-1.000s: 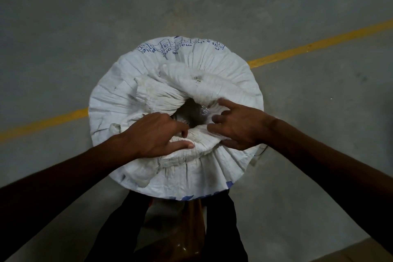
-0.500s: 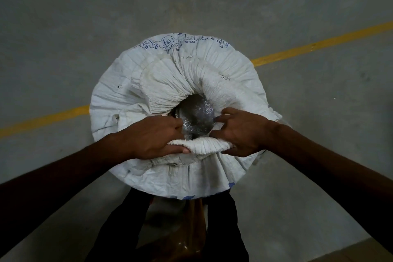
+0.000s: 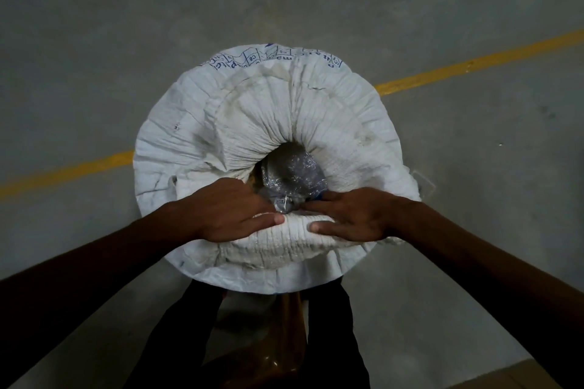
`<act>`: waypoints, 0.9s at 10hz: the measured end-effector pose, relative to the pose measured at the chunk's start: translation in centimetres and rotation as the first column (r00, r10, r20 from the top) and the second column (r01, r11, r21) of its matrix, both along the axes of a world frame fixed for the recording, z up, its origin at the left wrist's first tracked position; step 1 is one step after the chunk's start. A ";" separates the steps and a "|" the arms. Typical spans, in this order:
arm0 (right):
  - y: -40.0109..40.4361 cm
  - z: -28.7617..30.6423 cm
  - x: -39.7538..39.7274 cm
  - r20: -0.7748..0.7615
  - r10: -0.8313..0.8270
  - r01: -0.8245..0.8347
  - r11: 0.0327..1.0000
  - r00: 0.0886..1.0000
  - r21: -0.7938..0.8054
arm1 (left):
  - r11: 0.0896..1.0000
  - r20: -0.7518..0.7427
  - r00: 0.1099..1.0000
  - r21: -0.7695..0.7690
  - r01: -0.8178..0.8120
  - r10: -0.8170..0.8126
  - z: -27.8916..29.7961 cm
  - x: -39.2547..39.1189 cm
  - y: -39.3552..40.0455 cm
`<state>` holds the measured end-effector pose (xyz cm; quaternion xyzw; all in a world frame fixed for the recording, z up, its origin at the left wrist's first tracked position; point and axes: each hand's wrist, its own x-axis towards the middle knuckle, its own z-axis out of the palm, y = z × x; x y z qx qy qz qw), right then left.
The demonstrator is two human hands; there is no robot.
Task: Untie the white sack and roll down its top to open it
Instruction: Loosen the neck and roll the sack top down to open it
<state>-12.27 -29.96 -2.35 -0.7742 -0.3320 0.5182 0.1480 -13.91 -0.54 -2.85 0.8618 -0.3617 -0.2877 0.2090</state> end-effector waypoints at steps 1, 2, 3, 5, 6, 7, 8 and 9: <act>-0.1 -0.1 -0.4 0.049 0.070 -0.067 0.996 0.996 -0.062 | 0.998 -0.057 0.997 -0.050 0.040 -0.043 0.2 0.1 -0.2; 0.1 -0.1 -0.7 0.170 0.197 -0.192 0.980 0.966 -0.048 | 0.997 -0.106 0.993 -0.065 0.036 -0.043 1.0 0.1 -0.4; 0.0 -0.5 -0.8 0.286 0.298 -0.296 0.954 0.911 -0.050 | 0.992 -0.113 0.993 -0.128 0.019 -0.033 1.2 0.1 -0.4; 0.7 -0.2 -0.8 0.263 0.347 -0.342 0.937 0.900 -0.069 | 0.988 -0.132 0.984 -0.108 0.107 -0.121 0.4 -0.2 -0.1; 1.0 0.5 -0.6 0.271 0.285 -0.301 0.953 0.919 0.019 | 0.998 -0.186 0.981 -0.005 0.057 -0.057 0.5 -0.2 0.0; 1.0 0.5 -0.3 0.281 0.208 -0.239 0.968 0.937 0.082 | 0.999 -0.217 0.975 -0.021 0.036 -0.040 1.9 0.3 -0.1; 0.8 -0.1 -0.1 0.325 0.152 -0.204 0.970 0.933 0.131 | 0.997 -0.258 0.966 0.072 0.018 0.001 1.5 0.8 0.4; 0.8 -0.1 0.0 0.340 0.102 -0.173 0.967 0.935 0.185 | 0.991 -0.169 0.986 0.135 0.017 0.006 0.4 0.7 0.5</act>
